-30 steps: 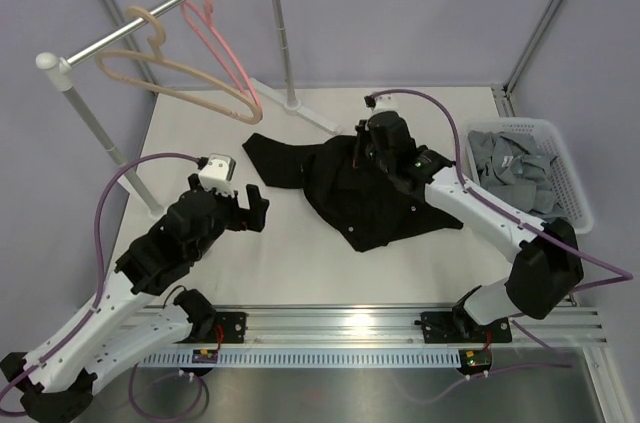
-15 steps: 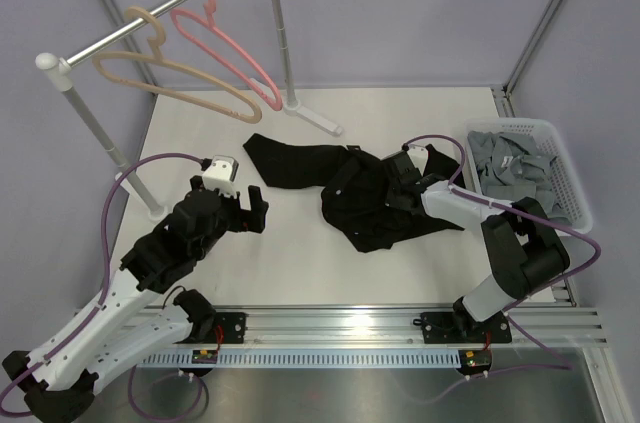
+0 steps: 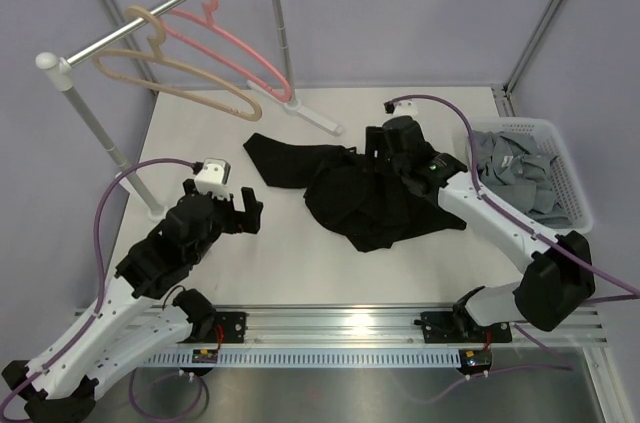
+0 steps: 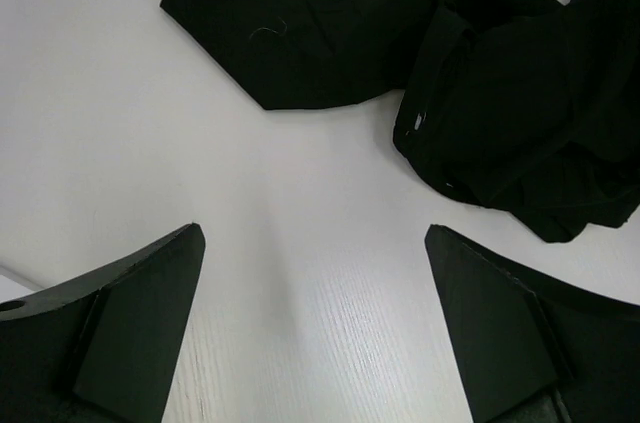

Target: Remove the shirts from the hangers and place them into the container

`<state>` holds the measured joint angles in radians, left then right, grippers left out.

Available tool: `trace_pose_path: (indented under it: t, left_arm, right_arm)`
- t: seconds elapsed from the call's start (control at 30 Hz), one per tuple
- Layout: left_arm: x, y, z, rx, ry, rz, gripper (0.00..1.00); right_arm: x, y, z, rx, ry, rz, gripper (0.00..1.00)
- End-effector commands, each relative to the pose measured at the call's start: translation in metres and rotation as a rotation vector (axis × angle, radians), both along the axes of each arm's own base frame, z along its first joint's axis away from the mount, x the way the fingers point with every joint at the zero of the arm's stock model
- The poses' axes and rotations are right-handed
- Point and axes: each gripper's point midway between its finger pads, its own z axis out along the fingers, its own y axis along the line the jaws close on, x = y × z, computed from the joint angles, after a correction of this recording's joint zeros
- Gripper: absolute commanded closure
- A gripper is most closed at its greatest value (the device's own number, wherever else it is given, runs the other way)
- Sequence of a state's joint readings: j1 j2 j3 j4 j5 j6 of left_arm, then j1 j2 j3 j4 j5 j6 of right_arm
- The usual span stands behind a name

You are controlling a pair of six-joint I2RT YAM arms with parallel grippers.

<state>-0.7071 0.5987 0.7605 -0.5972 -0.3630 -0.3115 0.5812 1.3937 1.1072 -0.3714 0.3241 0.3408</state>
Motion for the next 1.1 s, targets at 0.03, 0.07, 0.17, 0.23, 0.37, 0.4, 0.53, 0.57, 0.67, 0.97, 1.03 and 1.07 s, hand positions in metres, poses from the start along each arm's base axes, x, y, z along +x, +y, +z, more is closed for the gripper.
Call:
trace_pose_path:
  t: [0.03, 0.07, 0.17, 0.23, 0.37, 0.4, 0.53, 0.57, 0.67, 0.97, 1.03, 1.07]
  left_arm:
    - [0.005, 0.008, 0.013, -0.038, -0.055, 0.055, 0.01]
    - [0.005, 0.009, 0.015, -0.042, -0.061, 0.060, 0.01]
    - [0.006, 0.013, 0.014, -0.040, -0.067, 0.079, 0.01]
    - [0.006, 0.016, 0.015, -0.041, -0.075, 0.095, 0.01]
    - [0.006, 0.020, 0.017, -0.046, -0.085, 0.116, 0.01]
    - [0.006, 0.021, 0.018, -0.049, -0.088, 0.123, 0.01]
    - [0.006, 0.023, 0.018, -0.049, -0.089, 0.130, 0.01]
    - [0.006, 0.023, 0.018, -0.050, -0.089, 0.129, 0.01]
    - [0.007, 0.022, 0.016, -0.045, -0.083, 0.129, 0.01]
    - [0.007, 0.022, 0.015, -0.043, -0.080, 0.129, 0.01]
    - [0.007, 0.022, 0.015, -0.043, -0.078, 0.126, 0.01]
    - [0.007, 0.022, 0.015, -0.044, -0.079, 0.128, 0.01]
  right_arm:
    - [-0.001, 0.052, 0.065, 0.043, -0.112, 0.293, 0.23]
    - [0.001, 0.060, 0.067, 0.049, -0.111, 0.326, 0.21]
    - [0.008, 0.092, 0.069, 0.041, -0.104, 0.450, 0.20]
    - [0.015, 0.118, 0.066, 0.068, -0.123, 0.526, 0.20]
    - [0.021, 0.161, 0.050, 0.150, -0.120, 0.637, 0.20]
    - [0.025, 0.169, 0.052, 0.152, -0.134, 0.646, 0.20]
    - [0.042, 0.202, 0.021, 0.145, -0.136, 0.678, 0.21]
    - [0.044, 0.209, 0.016, 0.139, -0.141, 0.686, 0.21]
    - [0.060, 0.225, -0.004, 0.120, -0.139, 0.668, 0.21]
    - [0.084, 0.244, -0.069, 0.074, -0.067, 0.566, 0.22]
    - [0.084, 0.245, -0.087, 0.055, -0.024, 0.563, 0.23]
    - [0.087, 0.242, -0.094, 0.034, -0.016, 0.537, 0.23]
